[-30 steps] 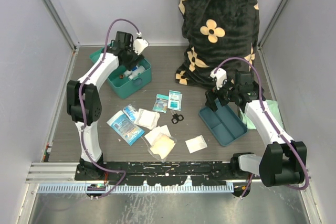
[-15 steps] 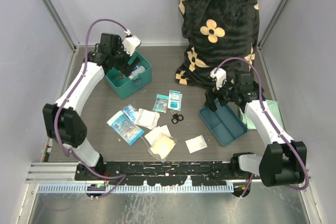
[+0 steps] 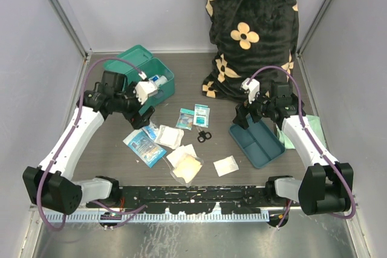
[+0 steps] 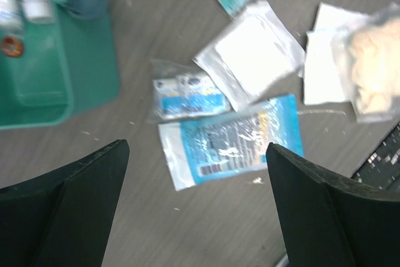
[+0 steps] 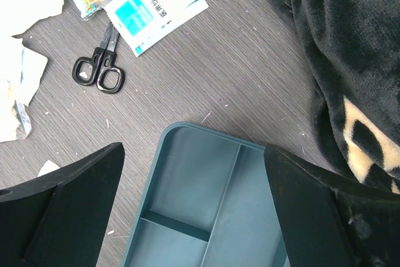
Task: Organize the medicine kit
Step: Pick up the medical item at the center of the board.
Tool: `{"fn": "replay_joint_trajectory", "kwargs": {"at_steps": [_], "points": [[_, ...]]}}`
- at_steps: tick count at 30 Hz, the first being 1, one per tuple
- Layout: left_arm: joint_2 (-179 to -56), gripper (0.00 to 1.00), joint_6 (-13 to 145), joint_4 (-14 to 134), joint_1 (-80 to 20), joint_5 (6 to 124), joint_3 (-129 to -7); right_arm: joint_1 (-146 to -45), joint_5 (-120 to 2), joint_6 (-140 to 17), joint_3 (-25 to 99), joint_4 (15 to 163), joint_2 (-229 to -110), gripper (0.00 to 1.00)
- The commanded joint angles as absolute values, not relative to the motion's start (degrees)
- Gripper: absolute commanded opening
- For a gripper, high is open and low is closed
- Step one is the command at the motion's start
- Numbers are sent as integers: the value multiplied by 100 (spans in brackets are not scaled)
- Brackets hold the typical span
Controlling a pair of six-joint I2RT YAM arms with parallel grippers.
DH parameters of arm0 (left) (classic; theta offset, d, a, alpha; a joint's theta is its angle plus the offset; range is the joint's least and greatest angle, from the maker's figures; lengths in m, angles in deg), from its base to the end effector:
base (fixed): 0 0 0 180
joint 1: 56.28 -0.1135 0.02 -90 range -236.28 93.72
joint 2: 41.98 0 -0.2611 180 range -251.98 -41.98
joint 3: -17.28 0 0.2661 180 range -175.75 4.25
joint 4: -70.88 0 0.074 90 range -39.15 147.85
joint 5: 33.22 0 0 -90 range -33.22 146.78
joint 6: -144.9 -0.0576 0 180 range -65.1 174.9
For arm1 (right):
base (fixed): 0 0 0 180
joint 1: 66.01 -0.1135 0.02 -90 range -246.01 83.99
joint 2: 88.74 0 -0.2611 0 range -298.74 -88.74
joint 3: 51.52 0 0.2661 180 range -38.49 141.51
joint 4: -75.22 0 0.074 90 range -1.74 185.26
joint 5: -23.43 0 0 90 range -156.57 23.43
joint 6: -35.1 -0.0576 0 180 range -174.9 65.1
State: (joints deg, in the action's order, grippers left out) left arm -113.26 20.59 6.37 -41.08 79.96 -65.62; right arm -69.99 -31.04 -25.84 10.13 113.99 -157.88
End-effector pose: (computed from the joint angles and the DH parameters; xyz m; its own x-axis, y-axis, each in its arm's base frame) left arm 0.2579 -0.0936 0.3131 -0.3706 0.6376 -0.6753 0.8222 0.5635 0.0808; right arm 0.2714 0.0524 0.2355 -0.4079 -0.4246 -0.8083 -0.7498 0.6609 0.0312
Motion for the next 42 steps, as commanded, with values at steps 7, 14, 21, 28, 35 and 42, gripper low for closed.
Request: {"fn": "replay_joint_trajectory", "kwargs": {"at_steps": [7, 14, 21, 28, 35, 42], "points": [[-11352, 81, 1779, 702, -3787, 8304, -5737, -6987, -2925, -2704, 1116, 11191, -15663, 100], [-11970, 75, 1332, 1252, -3193, 8129, -5497, -6987, -3147, -2636, 1023, 11118, -15566, 100], [-12693, 66, 696, 1717, -2557, 7425, -5406, -6987, -3349, -2585, 1045, 11137, -15775, 100], [-13423, 62, 300, 2064, -2219, 6960, -5369, -6983, -3414, -2563, 1043, 11156, -15909, 100], [-13671, 44, 293, 2245, -2111, 6625, -5359, -6987, -3475, -2538, 1053, 11167, -15949, 100], [-13609, 26, 168, 2205, -2025, 6293, -5192, -6989, -3518, -2508, 1051, 11168, -15977, 100]]}}
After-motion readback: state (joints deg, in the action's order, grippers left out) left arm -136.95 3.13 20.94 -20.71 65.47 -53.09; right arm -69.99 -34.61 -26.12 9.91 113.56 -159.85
